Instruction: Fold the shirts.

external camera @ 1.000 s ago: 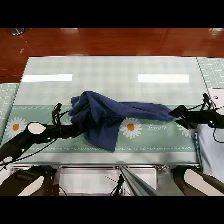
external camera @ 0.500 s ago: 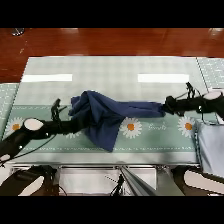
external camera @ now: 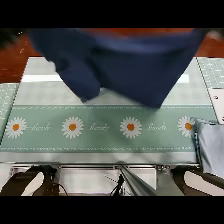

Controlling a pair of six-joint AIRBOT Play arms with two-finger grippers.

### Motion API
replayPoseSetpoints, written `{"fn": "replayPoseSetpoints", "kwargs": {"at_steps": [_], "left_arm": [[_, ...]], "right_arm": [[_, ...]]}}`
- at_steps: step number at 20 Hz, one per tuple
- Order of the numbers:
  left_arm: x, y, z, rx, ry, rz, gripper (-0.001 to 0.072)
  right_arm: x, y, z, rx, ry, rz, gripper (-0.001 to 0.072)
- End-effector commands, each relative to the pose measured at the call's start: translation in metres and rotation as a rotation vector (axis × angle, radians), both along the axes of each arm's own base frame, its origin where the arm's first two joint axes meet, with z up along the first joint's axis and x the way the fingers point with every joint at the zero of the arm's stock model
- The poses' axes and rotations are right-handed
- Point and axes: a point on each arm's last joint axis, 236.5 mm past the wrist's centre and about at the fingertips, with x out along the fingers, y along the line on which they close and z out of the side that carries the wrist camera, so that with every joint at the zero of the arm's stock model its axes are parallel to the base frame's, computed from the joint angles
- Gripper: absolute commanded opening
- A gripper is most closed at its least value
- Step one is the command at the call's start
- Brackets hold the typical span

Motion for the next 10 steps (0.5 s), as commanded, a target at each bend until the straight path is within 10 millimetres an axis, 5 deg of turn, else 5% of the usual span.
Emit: {"fn": "replayPoseSetpoints", "kwargs": {"at_steps": [1,4,7,10], "left_arm": [[-0.054,0.019,0.107,0.101,-0.238,0.051,0.0020],[-0.094,0.038,0.128,0.289,-0.241,0.163,0.0020],[-0.132,0.071,0.122,0.512,-0.146,0.361,0.0020],[-0.172,0.068,0.120,0.555,-0.131,0.411,0.0021]], "right_arm": [[-0.072,-0.002,0.104,-0.120,-0.234,-0.057,0.0024],[-0.151,-0.001,0.143,-0.205,-0.350,-0.106,0.0024],[-0.219,-0.001,0.163,-0.270,-0.434,-0.159,0.0024],[-0.272,0.000,0.166,-0.308,-0.473,-0.198,0.0024]]}}
